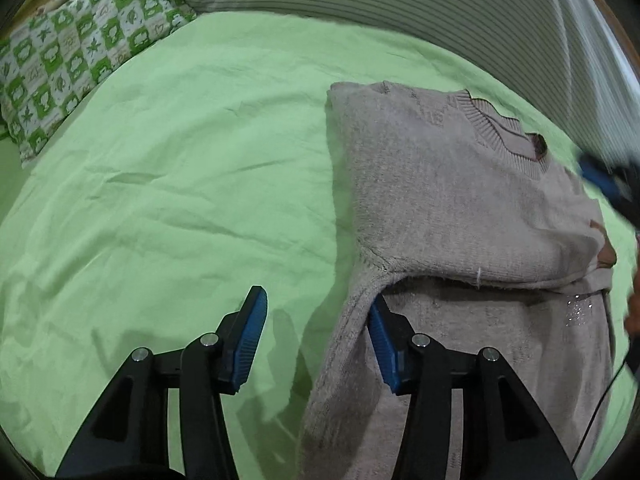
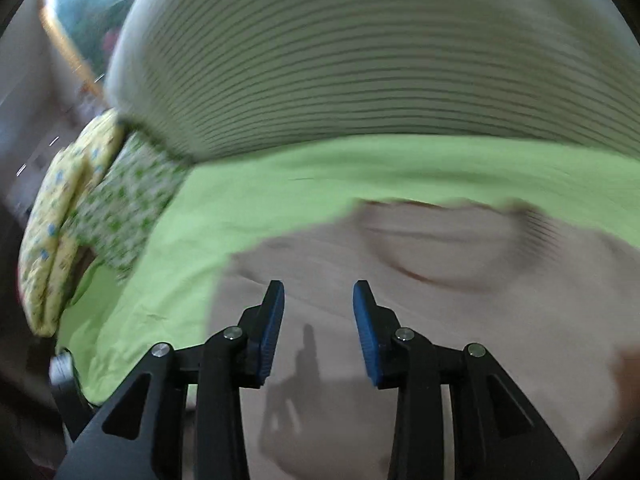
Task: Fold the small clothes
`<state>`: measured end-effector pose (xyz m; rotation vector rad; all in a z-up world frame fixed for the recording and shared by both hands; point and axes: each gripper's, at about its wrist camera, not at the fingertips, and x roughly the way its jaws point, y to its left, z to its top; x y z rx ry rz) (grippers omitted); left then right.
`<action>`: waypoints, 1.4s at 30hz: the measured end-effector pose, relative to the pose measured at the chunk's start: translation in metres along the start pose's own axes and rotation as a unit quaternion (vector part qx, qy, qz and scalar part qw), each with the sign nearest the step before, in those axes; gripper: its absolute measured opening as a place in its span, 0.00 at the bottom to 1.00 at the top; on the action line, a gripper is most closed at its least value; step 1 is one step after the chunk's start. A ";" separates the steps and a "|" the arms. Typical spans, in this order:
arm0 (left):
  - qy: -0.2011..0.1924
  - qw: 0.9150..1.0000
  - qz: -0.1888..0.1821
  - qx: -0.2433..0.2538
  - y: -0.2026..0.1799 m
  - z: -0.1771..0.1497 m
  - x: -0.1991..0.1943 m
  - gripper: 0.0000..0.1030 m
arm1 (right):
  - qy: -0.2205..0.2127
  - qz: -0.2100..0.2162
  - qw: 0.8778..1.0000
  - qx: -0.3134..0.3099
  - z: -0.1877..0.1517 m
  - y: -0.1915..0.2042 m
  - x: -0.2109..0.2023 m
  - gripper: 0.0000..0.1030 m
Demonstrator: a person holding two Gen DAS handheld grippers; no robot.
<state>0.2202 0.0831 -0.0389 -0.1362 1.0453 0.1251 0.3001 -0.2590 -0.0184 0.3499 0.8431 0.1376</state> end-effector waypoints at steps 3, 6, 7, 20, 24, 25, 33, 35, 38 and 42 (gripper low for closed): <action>0.006 1.000 0.003 -0.013 -0.004 -0.005 -0.003 0.53 | -0.031 -0.102 0.991 0.084 -0.021 -0.065 -0.050 0.36; 0.013 0.999 -0.002 -0.031 -0.005 -0.001 0.002 0.56 | -0.037 -0.140 0.977 0.160 -0.034 -0.118 -0.076 0.36; 0.015 0.999 -0.001 -0.038 -0.004 0.001 0.003 0.58 | -0.042 -0.134 0.976 0.166 -0.035 -0.127 -0.079 0.37; 0.010 0.997 0.055 0.055 -0.040 -0.004 0.023 0.63 | -0.057 -0.152 0.972 0.169 -0.029 -0.149 -0.072 0.39; 0.008 0.996 0.072 0.052 -0.036 -0.003 0.027 0.63 | -0.024 -0.137 0.979 0.150 -0.025 -0.157 -0.060 0.52; 0.010 0.996 0.074 0.048 -0.034 -0.004 0.029 0.64 | -0.002 -0.124 0.982 0.143 -0.026 -0.159 -0.051 0.52; 0.011 0.995 0.093 0.031 -0.029 0.000 0.032 0.65 | -0.078 -0.056 0.991 0.094 -0.006 -0.131 -0.124 0.10; 0.011 0.995 0.094 0.028 -0.028 0.001 0.033 0.65 | -0.083 -0.065 0.991 0.083 -0.006 -0.130 -0.137 0.10; 0.013 0.995 0.095 0.020 -0.028 0.001 0.035 0.65 | -0.043 -0.109 0.990 0.081 -0.016 -0.146 -0.120 0.09; 0.021 0.996 0.081 -0.005 -0.019 0.003 0.034 0.67 | 0.050 -0.173 0.980 0.084 -0.038 -0.170 -0.077 0.22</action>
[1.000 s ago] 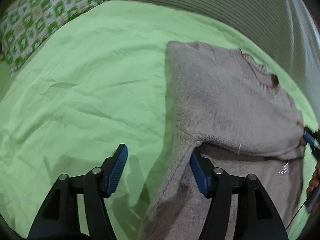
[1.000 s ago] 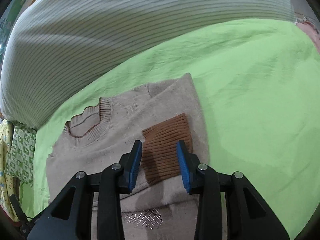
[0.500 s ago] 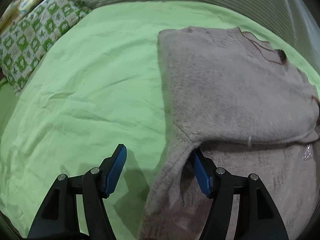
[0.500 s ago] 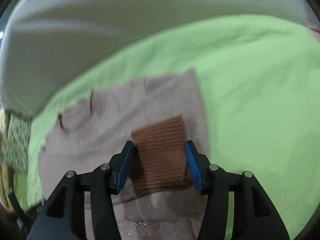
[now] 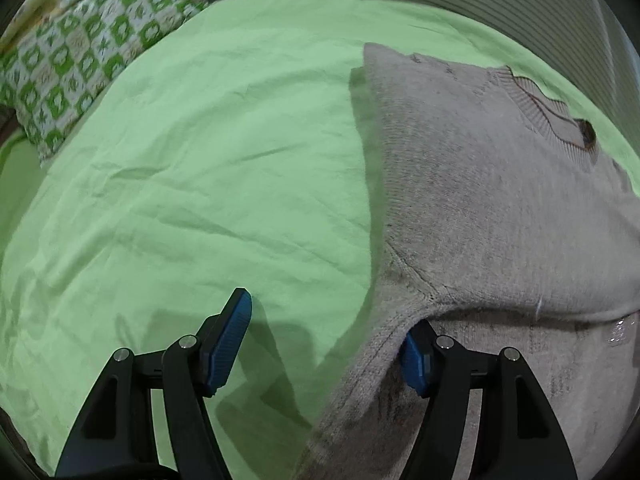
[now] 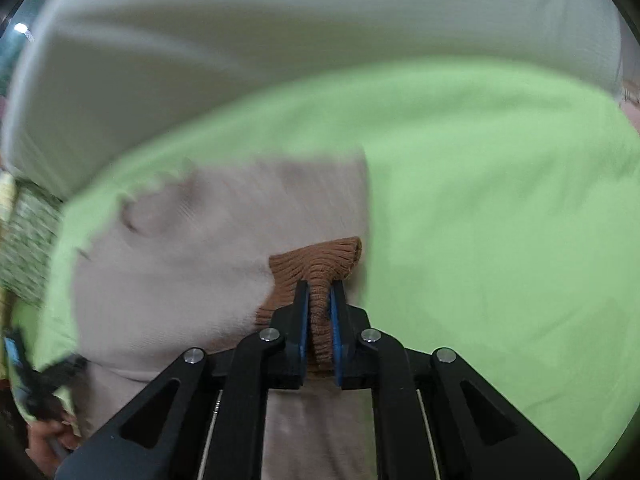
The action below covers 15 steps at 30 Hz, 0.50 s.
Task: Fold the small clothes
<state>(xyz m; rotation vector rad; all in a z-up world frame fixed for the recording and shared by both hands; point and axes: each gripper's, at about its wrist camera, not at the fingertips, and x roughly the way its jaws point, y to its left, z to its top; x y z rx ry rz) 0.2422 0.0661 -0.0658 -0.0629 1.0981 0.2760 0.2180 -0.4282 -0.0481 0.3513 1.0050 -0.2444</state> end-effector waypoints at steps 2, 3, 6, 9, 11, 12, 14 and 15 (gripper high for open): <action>0.000 1.000 -0.001 0.003 0.003 0.000 -0.003 0.67 | -0.018 -0.014 1.000 -0.003 -0.002 0.002 -0.007 0.28; -0.001 1.000 0.001 0.007 0.003 -0.002 -0.006 0.67 | -0.033 -0.019 0.999 0.000 -0.003 0.002 -0.016 0.28; 0.001 1.000 0.002 0.015 0.006 -0.006 -0.010 0.67 | -0.088 -0.014 0.996 -0.005 -0.012 0.012 -0.050 0.32; 0.002 1.000 0.004 0.014 0.008 -0.011 -0.012 0.67 | -0.088 0.056 0.993 -0.051 -0.022 0.030 -0.056 0.36; 0.007 1.000 0.004 0.010 0.011 -0.012 -0.013 0.67 | -0.054 0.052 0.995 -0.066 -0.028 0.037 -0.038 0.38; 0.009 1.000 0.004 0.010 0.013 -0.010 -0.015 0.67 | -0.020 0.028 0.998 -0.055 -0.029 0.032 -0.021 0.37; 0.003 1.000 0.006 0.021 0.014 -0.017 -0.026 0.67 | -0.008 0.048 0.999 -0.010 -0.033 0.016 -0.019 0.37; 0.000 0.999 0.008 0.032 0.015 -0.022 -0.031 0.67 | -0.015 0.054 0.998 -0.003 -0.033 0.012 -0.027 0.37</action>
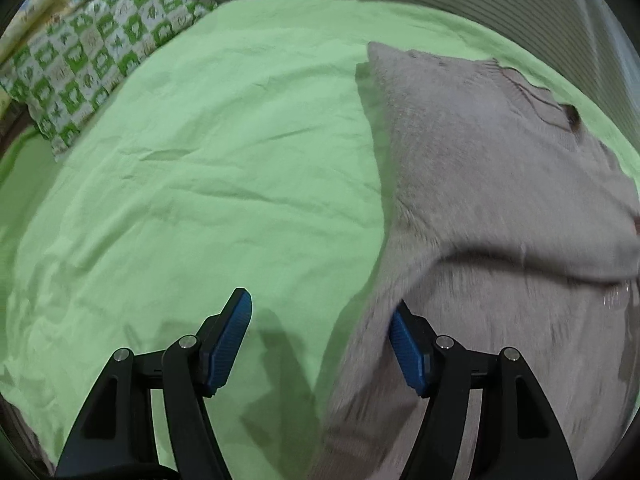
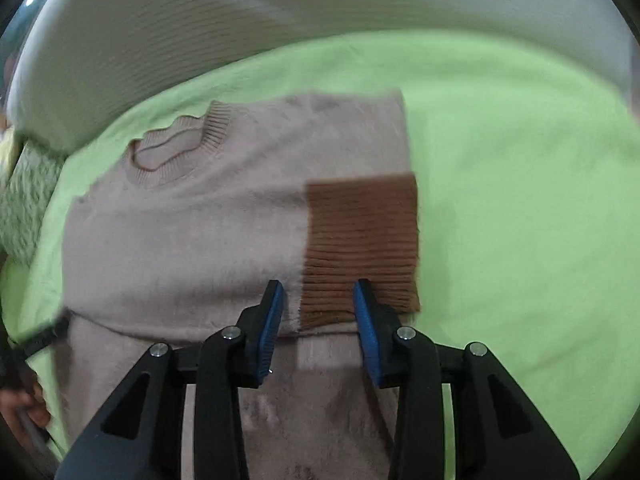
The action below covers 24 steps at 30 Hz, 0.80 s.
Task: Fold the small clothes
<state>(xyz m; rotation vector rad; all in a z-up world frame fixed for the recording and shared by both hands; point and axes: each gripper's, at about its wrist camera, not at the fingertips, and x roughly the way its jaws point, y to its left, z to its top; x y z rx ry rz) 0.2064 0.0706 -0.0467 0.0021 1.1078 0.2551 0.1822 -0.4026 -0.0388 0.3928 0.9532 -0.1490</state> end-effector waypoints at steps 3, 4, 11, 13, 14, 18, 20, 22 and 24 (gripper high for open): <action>0.009 1.000 -0.005 0.025 0.001 -0.026 -0.015 0.67 | -0.016 -0.012 1.000 -0.022 -0.016 0.003 -0.041 0.38; 0.013 0.999 -0.012 0.028 0.003 -0.034 -0.020 0.67 | -0.016 -0.009 1.000 -0.020 -0.025 0.000 -0.055 0.38; 0.071 0.995 -0.060 0.035 0.022 -0.111 -0.047 0.70 | 0.020 -0.003 0.999 -0.032 -0.105 -0.012 -0.116 0.43; 0.087 0.992 -0.082 0.037 0.025 -0.130 -0.054 0.70 | 0.033 0.004 0.999 -0.036 -0.129 -0.016 -0.132 0.43; 0.093 0.991 -0.093 0.037 0.027 -0.138 -0.057 0.70 | 0.036 0.007 0.999 -0.034 -0.139 -0.018 -0.137 0.43; 0.115 0.985 -0.122 0.046 0.028 -0.166 -0.065 0.72 | 0.051 0.023 0.998 -0.025 -0.175 -0.024 -0.149 0.43; 0.129 0.981 -0.140 0.047 0.029 -0.181 -0.067 0.72 | 0.061 0.024 0.997 -0.027 -0.189 -0.024 -0.152 0.43; 0.148 0.976 -0.153 0.053 0.027 -0.200 -0.068 0.72 | 0.075 0.034 0.996 -0.021 -0.204 -0.025 -0.156 0.43; 0.162 0.971 -0.162 0.062 0.024 -0.218 -0.066 0.72 | 0.089 0.043 0.995 -0.015 -0.220 -0.026 -0.159 0.43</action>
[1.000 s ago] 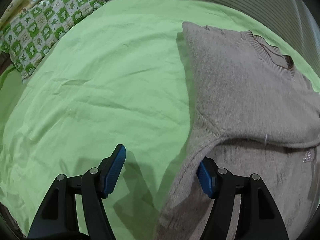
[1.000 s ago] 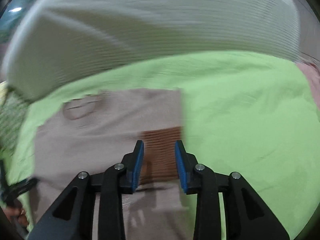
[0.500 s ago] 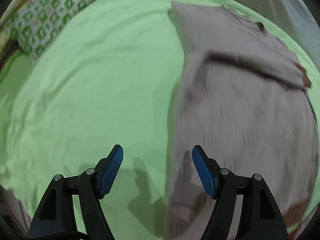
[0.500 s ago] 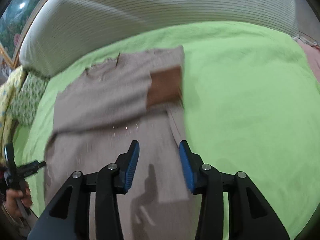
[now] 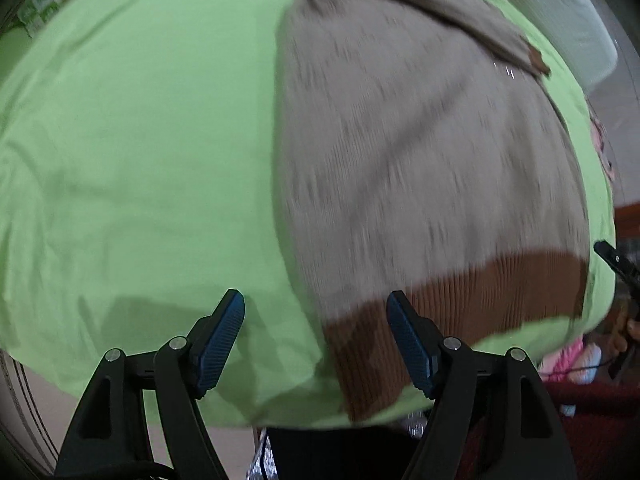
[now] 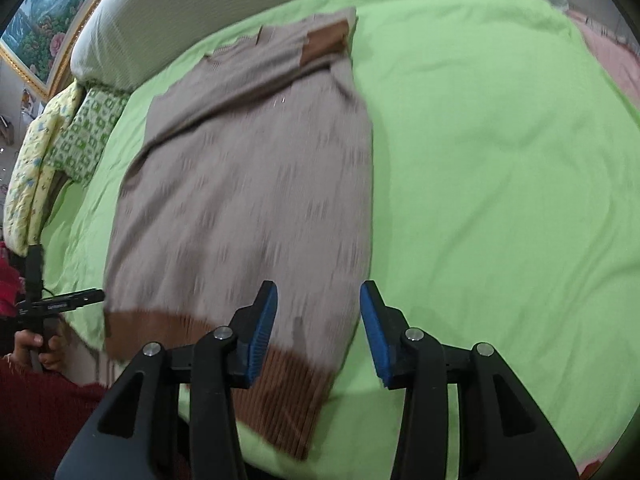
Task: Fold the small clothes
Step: 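Grasp the brown hem with both grippers, then lift the brown hem with both grippers and fold it toward the collar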
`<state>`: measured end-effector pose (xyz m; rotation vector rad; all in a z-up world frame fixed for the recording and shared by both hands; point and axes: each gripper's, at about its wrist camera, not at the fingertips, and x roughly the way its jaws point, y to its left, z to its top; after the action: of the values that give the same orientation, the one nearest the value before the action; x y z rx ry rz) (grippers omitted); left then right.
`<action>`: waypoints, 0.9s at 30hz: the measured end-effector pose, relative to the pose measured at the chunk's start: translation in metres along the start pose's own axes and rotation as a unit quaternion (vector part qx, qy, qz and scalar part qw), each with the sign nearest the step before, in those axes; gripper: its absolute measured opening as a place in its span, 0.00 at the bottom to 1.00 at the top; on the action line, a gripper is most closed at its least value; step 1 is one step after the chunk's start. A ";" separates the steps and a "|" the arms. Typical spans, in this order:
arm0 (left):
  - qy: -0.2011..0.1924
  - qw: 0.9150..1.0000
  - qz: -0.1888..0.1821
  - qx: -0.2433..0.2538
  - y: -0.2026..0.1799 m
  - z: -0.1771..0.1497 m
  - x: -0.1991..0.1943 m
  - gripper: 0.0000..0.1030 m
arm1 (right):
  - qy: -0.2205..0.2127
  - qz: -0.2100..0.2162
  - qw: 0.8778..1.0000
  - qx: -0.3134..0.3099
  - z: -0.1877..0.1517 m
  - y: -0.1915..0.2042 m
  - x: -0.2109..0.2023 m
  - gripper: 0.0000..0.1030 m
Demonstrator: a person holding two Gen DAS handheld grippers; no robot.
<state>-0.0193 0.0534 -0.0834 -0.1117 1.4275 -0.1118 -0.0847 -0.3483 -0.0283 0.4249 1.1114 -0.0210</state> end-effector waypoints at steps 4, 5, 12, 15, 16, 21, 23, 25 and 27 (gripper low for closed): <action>0.021 1.000 -0.002 0.015 -0.006 -0.015 0.014 0.75 | 0.043 0.011 0.999 0.010 -0.024 -0.001 0.008 0.43; 0.021 1.000 -0.002 0.018 -0.008 -0.017 0.015 0.75 | 0.049 0.013 0.999 0.013 -0.029 -0.002 0.010 0.43; 0.025 0.999 -0.044 0.019 -0.021 -0.012 0.022 0.41 | 0.062 0.064 0.992 0.088 -0.040 -0.019 0.023 0.43; 0.032 0.997 -0.061 0.037 -0.028 -0.009 0.025 0.14 | 0.085 0.080 0.991 0.073 -0.036 -0.013 0.031 0.36; 0.032 0.997 -0.065 0.042 -0.031 -0.008 0.025 0.10 | 0.093 0.079 0.990 0.064 -0.035 -0.010 0.033 0.30; 0.009 0.995 -0.078 0.055 -0.040 0.008 0.002 0.08 | 0.097 0.105 0.989 0.028 -0.031 0.010 0.026 0.08; -0.016 0.995 -0.089 0.048 -0.042 0.018 -0.014 0.08 | 0.074 0.138 0.987 0.029 -0.020 0.018 0.014 0.08; -0.053 0.993 -0.100 0.039 -0.040 0.035 -0.037 0.08 | 0.049 0.162 0.985 0.036 -0.005 0.021 0.005 0.07; -0.086 0.990 -0.113 0.024 -0.035 0.057 -0.058 0.08 | 0.010 0.186 0.981 0.046 0.020 0.023 -0.005 0.07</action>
<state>0.0290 0.0277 -0.0133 -0.2371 1.2358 -0.3157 -0.0648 -0.3350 -0.0090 0.7124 1.0395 0.2633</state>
